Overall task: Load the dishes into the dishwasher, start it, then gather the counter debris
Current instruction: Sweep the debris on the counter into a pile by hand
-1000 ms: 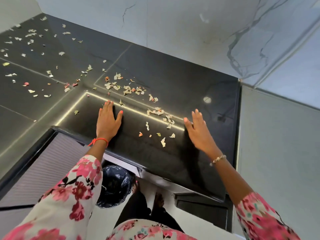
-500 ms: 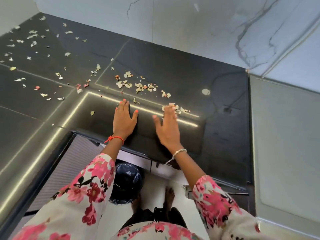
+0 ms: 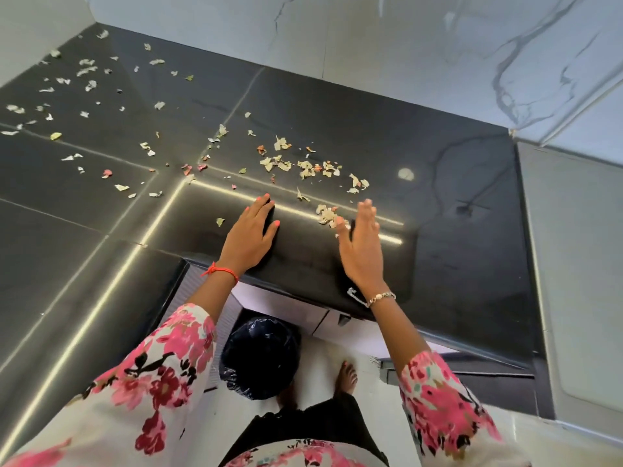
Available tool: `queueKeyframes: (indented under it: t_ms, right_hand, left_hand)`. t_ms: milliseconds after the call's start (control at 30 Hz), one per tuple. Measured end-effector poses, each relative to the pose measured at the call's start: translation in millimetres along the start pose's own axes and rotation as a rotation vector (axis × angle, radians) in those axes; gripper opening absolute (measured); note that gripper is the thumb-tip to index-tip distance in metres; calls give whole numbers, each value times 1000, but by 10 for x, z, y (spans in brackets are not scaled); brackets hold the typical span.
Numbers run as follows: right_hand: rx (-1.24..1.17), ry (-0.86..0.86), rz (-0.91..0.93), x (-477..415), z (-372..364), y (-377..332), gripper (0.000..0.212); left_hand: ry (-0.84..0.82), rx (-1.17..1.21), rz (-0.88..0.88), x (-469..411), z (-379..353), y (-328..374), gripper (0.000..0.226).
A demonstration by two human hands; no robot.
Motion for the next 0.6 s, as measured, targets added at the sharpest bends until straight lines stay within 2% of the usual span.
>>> queueKeyframes:
  t_ms: [67, 167, 233, 333, 400, 500, 533, 600]
  right_hand:
    - [139, 135, -117, 159, 86, 72, 76]
    - [404, 143, -197, 350, -18, 104, 84]
    - [457, 135, -241, 284, -147, 21, 87]
    - [400, 71, -253, 13, -410, -190, 89]
    - [365, -10, -139, -174, -595, -382, 87]
    - [115, -118, 83, -489, -707, -613, 78]
    - [52, -87, 101, -623, -663, -613, 74]
    - [98, 39, 50, -901, -520, -454, 72]
  left_hand:
    - [22, 7, 7, 1, 25, -37, 48]
    - [43, -5, -13, 28, 21, -51, 48]
    - [57, -6, -16, 33, 20, -47, 47]
    - [70, 5, 2, 25, 17, -57, 48]
    - [72, 28, 21, 5, 21, -72, 47]
    - [88, 108, 70, -43, 66, -114, 44]
    - [103, 120, 86, -68, 95, -145, 43]
    - [137, 113, 108, -141, 173, -228, 42]
Point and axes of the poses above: each hand's wrist, its own x-axis away from the middle knuckle, its own z-axis out of the back of the hand, y = z × x, the point moved 4 cm from there along -x, towards the middle knuckle, and after that the axes turned 13 degrees about y, right-handed, at the moved point
